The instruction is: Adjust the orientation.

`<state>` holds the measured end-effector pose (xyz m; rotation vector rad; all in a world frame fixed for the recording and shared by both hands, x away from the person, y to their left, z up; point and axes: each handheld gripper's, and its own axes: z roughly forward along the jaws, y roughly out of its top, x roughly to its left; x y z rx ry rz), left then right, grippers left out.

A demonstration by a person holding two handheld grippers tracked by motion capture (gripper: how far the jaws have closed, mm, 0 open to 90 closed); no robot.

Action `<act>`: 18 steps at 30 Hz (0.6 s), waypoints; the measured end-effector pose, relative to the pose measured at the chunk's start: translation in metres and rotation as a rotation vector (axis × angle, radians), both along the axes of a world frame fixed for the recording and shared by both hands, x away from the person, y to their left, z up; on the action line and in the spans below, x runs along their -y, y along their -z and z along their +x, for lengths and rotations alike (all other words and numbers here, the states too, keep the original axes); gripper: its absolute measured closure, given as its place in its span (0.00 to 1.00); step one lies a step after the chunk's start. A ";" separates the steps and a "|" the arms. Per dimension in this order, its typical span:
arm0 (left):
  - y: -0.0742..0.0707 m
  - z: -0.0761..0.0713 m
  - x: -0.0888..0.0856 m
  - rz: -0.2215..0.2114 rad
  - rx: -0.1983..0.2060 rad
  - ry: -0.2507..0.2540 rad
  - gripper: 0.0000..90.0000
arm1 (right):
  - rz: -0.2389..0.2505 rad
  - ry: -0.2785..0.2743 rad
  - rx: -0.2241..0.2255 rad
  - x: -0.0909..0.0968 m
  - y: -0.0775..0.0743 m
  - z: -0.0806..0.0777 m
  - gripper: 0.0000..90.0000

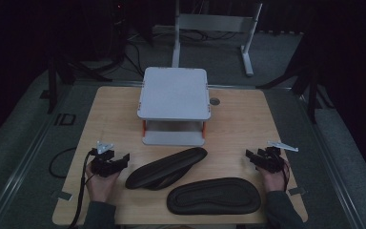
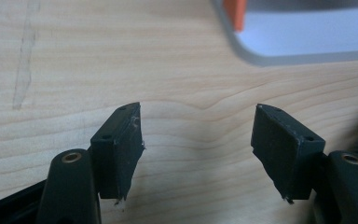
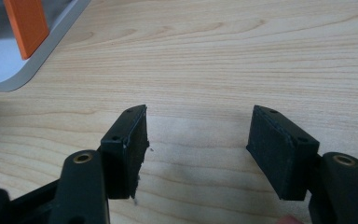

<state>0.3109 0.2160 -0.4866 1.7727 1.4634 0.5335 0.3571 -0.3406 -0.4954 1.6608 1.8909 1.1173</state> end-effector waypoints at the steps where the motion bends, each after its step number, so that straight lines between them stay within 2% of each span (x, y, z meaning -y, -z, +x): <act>1: -0.001 -0.004 -0.001 -0.007 0.005 0.016 0.31 | 0.002 0.001 0.000 0.000 0.000 0.000 0.41; 2: -0.002 -0.011 -0.002 -0.007 0.015 0.041 0.30 | 0.002 0.000 0.000 0.000 0.000 0.000 0.41; 5: -0.005 -0.019 -0.003 -0.005 0.030 0.070 0.29 | -0.001 -0.003 0.002 -0.001 0.000 0.000 0.41; 7: -0.009 -0.034 -0.006 -0.008 0.068 0.110 0.29 | -0.009 -0.008 0.002 -0.002 -0.001 -0.001 0.41; 10: -0.011 -0.038 -0.007 -0.004 0.078 0.123 0.29 | -0.010 -0.009 0.002 -0.002 -0.001 -0.001 0.41; 11: -0.012 -0.048 -0.007 0.011 0.097 0.150 0.29 | -0.009 -0.008 0.002 -0.002 -0.001 -0.001 0.41; 16: -0.014 -0.062 -0.003 0.034 0.113 0.196 0.29 | -0.011 -0.009 0.000 -0.003 0.000 0.000 0.41; 17: -0.017 -0.070 0.002 0.040 0.144 0.231 0.29 | -0.013 -0.008 0.001 -0.003 0.000 0.000 0.41; 18: -0.017 -0.070 0.002 0.040 0.144 0.231 0.29 | -0.013 -0.008 0.001 -0.003 0.000 0.000 0.41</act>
